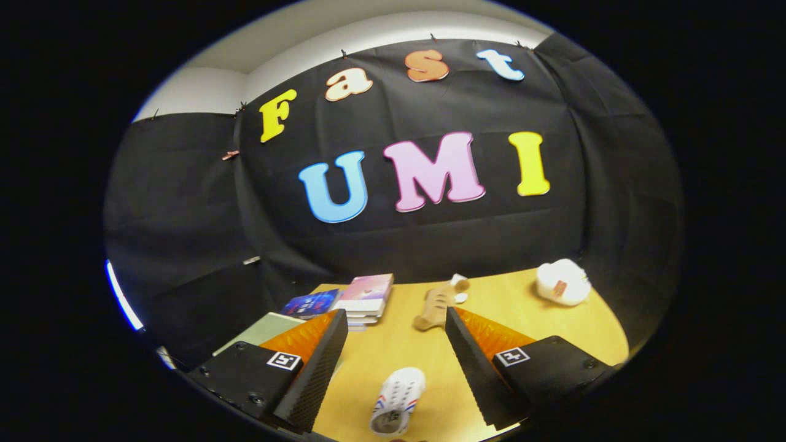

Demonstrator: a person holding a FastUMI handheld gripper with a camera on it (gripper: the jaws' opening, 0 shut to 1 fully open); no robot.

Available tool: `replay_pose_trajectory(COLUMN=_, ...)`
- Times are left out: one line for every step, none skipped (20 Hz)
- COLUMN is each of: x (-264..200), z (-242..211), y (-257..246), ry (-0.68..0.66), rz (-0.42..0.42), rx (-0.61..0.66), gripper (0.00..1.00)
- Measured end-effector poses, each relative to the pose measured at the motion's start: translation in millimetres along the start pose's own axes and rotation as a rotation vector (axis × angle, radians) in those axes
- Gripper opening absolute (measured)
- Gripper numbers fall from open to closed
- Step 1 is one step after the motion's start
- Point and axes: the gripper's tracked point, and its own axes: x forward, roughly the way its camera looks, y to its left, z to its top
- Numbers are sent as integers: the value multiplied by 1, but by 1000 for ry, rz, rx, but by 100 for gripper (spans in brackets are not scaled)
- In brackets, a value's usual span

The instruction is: Open the storage box then place both shoes into the box .Put the left shoe in first, then the right shoe, with the right side of both shoes facing outward in a uniform manner.

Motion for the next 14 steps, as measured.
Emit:
replay_pose_trajectory(x=6, z=-12, y=13, ry=32, rz=51, rx=15, gripper=99)
replay_pose_trajectory(x=11, z=-24, y=26, ry=67, rz=97, rx=27, gripper=98)
replay_pose_trajectory(x=14, z=-42, y=45, ry=115, rz=157, rx=47, gripper=98)
replay_pose_trajectory(x=17, z=-55, y=58, ry=156, rz=208, rx=69, gripper=98)
replay_pose_trajectory(x=18, z=-70, y=71, ry=199, rz=256, rx=91, gripper=98)
replay_pose_trajectory(x=20, z=-84, y=82, ry=241, rz=298, rx=113, gripper=98)
replay_pose_trajectory(x=22, z=-99, y=97, ry=284, rz=343, rx=141, gripper=98)
replay_pose_trajectory(x=25, z=-113, y=109, ry=327, rz=387, rx=175, gripper=98)
replay_pose_trajectory(x=27, z=-129, y=122, ry=373, rz=430, rx=213, gripper=98)
replay_pose_trajectory(x=28, z=-143, y=134, ry=419, rz=467, rx=249, gripper=98)
replay_pose_trajectory(x=29, z=-160, y=144, ry=463, rz=498, rx=279, gripper=98)
replay_pose_trajectory(x=31, z=-174, y=149, ry=497, rz=517, rx=298, gripper=98)
replay_pose_trajectory(x=34, z=-185, y=153, ry=529, rz=535, rx=313, gripper=98)
replay_pose_trajectory(x=37, z=-196, y=158, ry=563, rz=553, rx=330, gripper=98)
